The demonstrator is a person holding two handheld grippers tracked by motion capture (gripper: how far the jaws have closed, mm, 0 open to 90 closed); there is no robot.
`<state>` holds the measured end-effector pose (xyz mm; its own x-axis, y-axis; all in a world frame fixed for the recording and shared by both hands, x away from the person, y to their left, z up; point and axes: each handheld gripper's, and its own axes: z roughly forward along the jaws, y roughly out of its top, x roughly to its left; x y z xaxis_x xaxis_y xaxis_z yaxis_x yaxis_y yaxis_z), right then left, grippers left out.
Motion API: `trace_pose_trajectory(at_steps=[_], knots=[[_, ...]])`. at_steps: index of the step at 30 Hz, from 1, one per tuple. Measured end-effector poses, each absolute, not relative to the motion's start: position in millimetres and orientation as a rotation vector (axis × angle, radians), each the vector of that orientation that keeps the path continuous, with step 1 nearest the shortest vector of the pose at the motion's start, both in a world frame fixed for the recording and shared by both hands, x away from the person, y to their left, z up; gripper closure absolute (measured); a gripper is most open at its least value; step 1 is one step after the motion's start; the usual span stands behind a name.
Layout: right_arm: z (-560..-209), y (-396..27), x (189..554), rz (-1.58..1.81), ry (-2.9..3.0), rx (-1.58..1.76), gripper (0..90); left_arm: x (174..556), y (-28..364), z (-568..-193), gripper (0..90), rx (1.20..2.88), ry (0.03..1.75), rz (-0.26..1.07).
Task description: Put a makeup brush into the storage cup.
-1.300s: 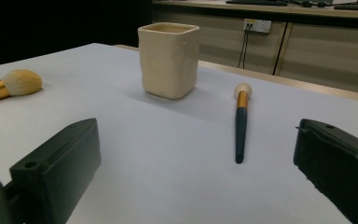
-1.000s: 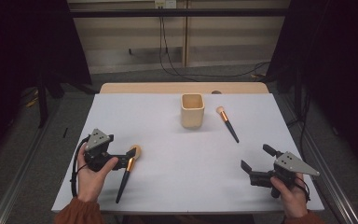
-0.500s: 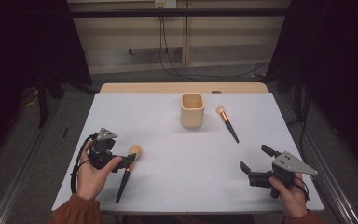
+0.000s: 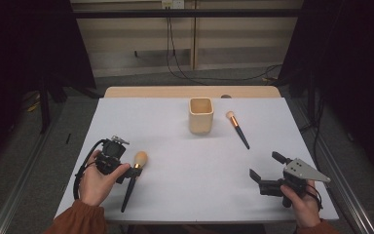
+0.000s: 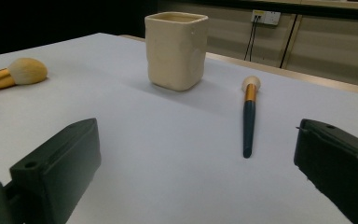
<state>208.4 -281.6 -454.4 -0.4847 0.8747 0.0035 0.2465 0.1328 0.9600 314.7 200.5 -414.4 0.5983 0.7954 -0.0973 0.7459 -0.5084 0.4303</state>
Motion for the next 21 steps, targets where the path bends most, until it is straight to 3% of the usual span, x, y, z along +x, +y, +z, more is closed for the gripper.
trace_pose_trajectory(at_steps=[9, 16, 18, 21], knots=[[-454.8, -281.5, 208.6, 1.366, 1.838, 1.075, 0.0, 318.5, 196.3, -419.5, 5.2, 2.489, 1.263, 0.104], [-455.0, -281.6, 208.8, 1.356, 1.831, 1.079, 0.0, 322.1, 194.9, -426.8, 5.7, 2.547, 1.347, -0.033], [-455.1, -281.5, 208.9, 1.355, 1.832, 1.080, 0.0, 322.2, 195.0, -430.8, 13.1, 2.568, 1.354, -0.056], [-455.3, -280.8, 208.8, 1.353, 1.837, 1.076, 0.0, 322.1, 193.5, -434.6, 12.7, 2.594, 1.367, -0.068]])
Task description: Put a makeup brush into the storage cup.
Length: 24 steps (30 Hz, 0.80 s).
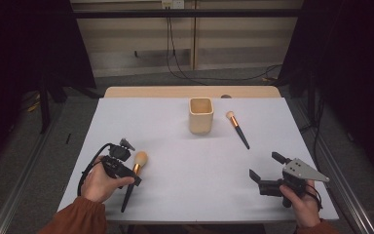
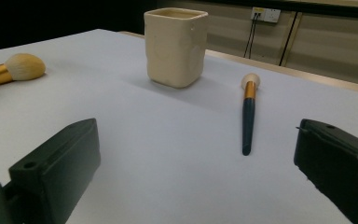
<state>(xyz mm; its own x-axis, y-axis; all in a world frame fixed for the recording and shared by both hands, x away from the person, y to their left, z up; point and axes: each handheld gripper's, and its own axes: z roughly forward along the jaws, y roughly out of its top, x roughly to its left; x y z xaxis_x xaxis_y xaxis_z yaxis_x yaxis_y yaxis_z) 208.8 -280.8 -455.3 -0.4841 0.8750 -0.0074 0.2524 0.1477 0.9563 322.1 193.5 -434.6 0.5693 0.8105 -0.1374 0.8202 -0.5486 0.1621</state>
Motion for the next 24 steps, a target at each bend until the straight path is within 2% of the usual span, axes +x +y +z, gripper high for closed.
trace_pose_trajectory(at_steps=[9, 12, 17, 18, 24], knots=[[-455.5, -280.4, 209.0, 1.353, 1.842, 1.071, 0.0, 326.0, 185.4, -443.2, 24.0, 2.649, 1.362, -0.110], [-455.7, -280.4, 209.2, 1.355, 1.844, 1.071, 0.0, 325.1, 182.9, -442.3, 32.2, 2.660, 1.362, -0.060], [-455.8, -280.0, 209.3, 1.355, 1.848, 1.070, 0.0, 321.0, 179.1, -443.7, 35.6, 2.678, 1.364, 0.023], [-455.8, -280.0, 209.3, 1.355, 1.848, 1.070, 0.0, 320.0, 178.0, -443.5, 38.8, 2.698, 1.349, 0.051], [-455.8, -279.1, 209.1, 1.353, 1.851, 1.066, 0.0, 322.3, 176.5, -444.0, 42.9, 2.734, 1.325, 0.039]])
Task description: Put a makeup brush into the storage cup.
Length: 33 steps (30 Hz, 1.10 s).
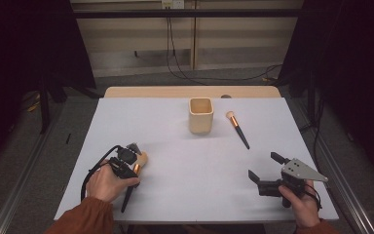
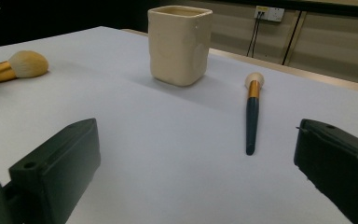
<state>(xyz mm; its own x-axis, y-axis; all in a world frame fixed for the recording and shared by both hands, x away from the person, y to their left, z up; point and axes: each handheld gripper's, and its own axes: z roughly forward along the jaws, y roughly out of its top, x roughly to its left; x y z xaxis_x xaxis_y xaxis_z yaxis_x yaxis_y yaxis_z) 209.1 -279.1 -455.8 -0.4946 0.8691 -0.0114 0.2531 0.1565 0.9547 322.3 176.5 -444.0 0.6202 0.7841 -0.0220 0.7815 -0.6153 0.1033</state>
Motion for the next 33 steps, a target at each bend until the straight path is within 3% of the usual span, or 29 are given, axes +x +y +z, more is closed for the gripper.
trace_pose_trajectory(at_steps=[12, 19, 33], knots=[[-455.9, -279.1, 208.9, 1.354, 1.853, 1.063, 0.0, 326.4, 174.7, -442.8, 71.4, 2.765, 1.297, 0.010], [-455.9, -279.1, 208.9, 1.355, 1.855, 1.062, 0.0, 325.5, 175.6, -441.7, 73.3, 2.770, 1.260, 0.009], [-456.2, -279.3, 209.6, 1.355, 1.858, 1.069, 0.0, 327.3, 193.3, -434.5, 73.5, 2.615, 1.272, -0.063]])
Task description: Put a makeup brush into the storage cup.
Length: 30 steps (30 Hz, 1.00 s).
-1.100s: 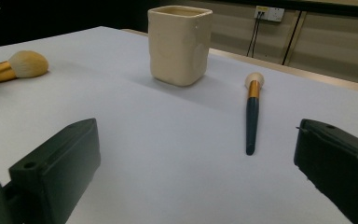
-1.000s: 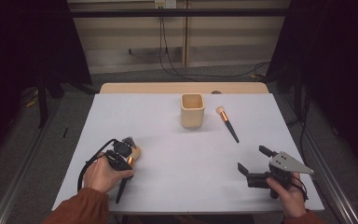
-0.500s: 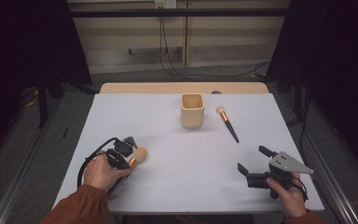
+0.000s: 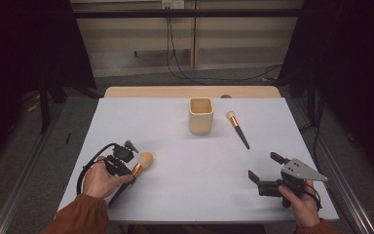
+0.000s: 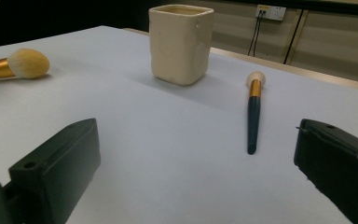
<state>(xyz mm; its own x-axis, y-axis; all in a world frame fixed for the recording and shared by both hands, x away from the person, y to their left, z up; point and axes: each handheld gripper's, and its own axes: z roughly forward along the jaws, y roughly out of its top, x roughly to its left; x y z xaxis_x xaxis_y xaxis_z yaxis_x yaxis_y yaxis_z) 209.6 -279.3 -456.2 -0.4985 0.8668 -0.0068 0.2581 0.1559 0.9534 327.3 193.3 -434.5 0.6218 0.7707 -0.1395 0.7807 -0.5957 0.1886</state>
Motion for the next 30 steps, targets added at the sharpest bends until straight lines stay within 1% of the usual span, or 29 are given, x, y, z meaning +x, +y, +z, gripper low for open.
trace_pose_trajectory(at_steps=[8, 10, 11, 18, 24, 26, 27, 28, 30], knots=[[-456.5, -279.0, 209.7, 1.357, 1.864, 1.067, 0.0, 328.4, 208.2, -418.0, 73.5, 2.475, 1.252, -0.068], [-456.4, -279.1, 209.7, 1.357, 1.862, 1.070, 0.0, 328.5, 211.1, -415.3, 73.4, 2.433, 1.239, -0.053], [-456.5, -279.1, 209.8, 1.357, 1.862, 1.070, 0.0, 328.8, 213.0, -412.8, 73.4, 2.382, 1.239, -0.039], [-456.3, -279.3, 209.5, 1.358, 1.858, 1.075, 0.0, 324.5, 216.0, -405.8, 73.4, 2.289, 1.211, 0.047], [-456.3, -279.1, 209.6, 1.359, 1.859, 1.073, 0.0, 319.3, 212.7, -408.7, 73.4, 2.253, 1.117, 0.038], [-456.1, -278.7, 209.4, 1.368, 1.860, 1.066, 0.0, 317.6, 210.9, -408.7, 73.4, 2.223, 1.092, 0.065], [-456.0, -278.4, 209.2, 1.372, 1.861, 1.064, 0.0, 316.7, 210.9, -407.4, 73.4, 2.194, 1.043, 0.073], [-456.0, -278.4, 209.2, 1.372, 1.861, 1.064, 0.0, 316.7, 210.9, -407.4, 73.4, 2.194, 1.043, 0.073], [-455.9, -277.7, 209.0, 1.379, 1.868, 1.054, 0.0, 314.7, 210.6, -405.7, 73.4, 2.147, 0.976, 0.113]])
